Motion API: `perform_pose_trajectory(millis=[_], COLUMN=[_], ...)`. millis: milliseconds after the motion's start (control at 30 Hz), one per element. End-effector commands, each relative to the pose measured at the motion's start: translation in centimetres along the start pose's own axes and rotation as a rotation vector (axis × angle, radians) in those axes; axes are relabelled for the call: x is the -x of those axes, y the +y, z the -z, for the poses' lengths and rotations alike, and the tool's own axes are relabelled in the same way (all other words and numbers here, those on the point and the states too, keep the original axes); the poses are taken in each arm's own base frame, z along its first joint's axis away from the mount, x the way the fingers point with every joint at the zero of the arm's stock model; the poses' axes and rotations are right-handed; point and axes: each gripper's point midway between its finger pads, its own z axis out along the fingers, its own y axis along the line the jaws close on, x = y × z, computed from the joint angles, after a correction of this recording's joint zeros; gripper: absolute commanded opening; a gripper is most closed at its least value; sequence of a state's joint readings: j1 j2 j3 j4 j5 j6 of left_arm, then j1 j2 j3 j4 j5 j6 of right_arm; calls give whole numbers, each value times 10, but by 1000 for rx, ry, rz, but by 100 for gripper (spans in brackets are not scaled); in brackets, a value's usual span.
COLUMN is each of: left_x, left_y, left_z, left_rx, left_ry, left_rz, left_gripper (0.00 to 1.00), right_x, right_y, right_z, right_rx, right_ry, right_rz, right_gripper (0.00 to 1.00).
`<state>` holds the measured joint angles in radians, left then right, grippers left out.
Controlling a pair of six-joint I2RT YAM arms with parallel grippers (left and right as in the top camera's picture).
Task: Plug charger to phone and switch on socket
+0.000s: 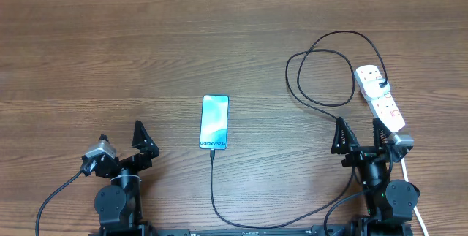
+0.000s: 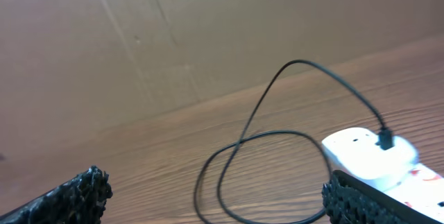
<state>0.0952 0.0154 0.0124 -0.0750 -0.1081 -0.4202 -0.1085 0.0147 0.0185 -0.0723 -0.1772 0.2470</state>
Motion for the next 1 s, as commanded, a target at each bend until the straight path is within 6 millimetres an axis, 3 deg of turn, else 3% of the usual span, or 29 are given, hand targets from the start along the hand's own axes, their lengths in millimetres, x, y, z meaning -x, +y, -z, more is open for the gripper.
perform_pose_trajectory(millis=[0,467,733,967], left_x=[0,0,0,0], left_y=[1,1,1,1], left_z=[0,0,0,0], left_rx=[0,0,0,1], left_ry=[-3,-3,-3,-3], left_rz=[3,3,3,3], left_gripper=[100,100,100,100], right_x=[-2,-2,3,3], right_y=[-3,-4,-19,-19], right_z=[0,0,2,2], right_rx=[-17,-20,-85,-85], right_ry=[-4,-5,-24,-23], right_rz=[132,150,84,98], right_gripper=[100,100,100,100])
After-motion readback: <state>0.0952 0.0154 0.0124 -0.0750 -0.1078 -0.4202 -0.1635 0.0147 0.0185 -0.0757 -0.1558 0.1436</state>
